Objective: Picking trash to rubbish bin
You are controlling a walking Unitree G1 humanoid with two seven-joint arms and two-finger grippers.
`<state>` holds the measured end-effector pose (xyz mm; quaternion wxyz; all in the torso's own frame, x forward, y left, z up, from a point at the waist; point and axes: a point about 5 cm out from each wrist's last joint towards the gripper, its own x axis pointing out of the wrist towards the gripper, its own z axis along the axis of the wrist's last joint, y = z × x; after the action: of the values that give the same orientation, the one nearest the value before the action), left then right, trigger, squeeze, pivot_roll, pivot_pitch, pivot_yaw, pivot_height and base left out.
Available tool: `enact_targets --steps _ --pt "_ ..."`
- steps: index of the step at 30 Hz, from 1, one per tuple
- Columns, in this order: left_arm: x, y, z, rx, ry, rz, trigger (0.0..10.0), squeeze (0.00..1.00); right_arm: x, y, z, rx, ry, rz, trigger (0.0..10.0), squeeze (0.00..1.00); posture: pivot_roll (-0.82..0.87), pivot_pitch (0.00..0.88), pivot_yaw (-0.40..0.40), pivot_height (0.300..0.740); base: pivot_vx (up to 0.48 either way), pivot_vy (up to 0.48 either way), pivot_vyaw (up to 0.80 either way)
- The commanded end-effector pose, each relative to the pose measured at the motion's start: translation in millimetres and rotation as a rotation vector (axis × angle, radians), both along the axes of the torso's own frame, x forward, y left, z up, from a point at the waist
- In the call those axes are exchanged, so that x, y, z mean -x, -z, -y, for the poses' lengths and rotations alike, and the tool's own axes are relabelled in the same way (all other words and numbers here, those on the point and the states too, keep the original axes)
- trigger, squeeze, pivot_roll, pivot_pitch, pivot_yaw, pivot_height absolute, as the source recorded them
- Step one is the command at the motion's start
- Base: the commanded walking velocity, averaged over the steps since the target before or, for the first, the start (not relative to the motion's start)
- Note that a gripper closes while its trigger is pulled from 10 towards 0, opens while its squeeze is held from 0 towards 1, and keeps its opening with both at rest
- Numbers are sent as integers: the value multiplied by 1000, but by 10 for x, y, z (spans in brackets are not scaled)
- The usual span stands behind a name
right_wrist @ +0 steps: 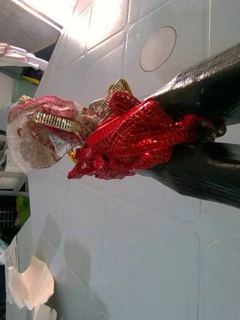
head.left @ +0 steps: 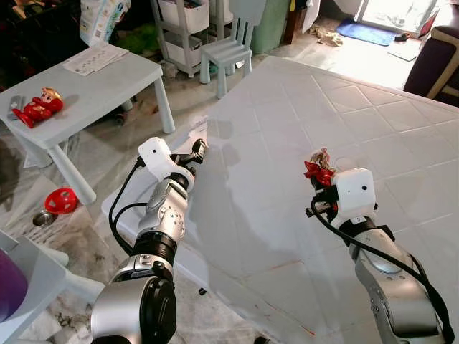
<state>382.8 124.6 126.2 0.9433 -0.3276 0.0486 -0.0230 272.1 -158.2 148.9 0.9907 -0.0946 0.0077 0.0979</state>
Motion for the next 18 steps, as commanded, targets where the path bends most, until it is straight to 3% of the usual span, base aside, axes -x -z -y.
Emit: enact_targets --steps 1,13,18 --pt "27 96 4 23 2 -37 10000 0 12 -59 -9 3 -10 13 0 0 -236 117 -39 740 0 0 0" --pt "-14 95 -28 149 -27 -47 10000 0 57 -116 -24 21 -20 7 0 0 -277 127 -55 740 0 0 0" --pt "-52 20 -41 144 -23 -23 10000 0 74 -130 -21 28 -20 6 0 0 -286 135 -58 740 0 0 0"
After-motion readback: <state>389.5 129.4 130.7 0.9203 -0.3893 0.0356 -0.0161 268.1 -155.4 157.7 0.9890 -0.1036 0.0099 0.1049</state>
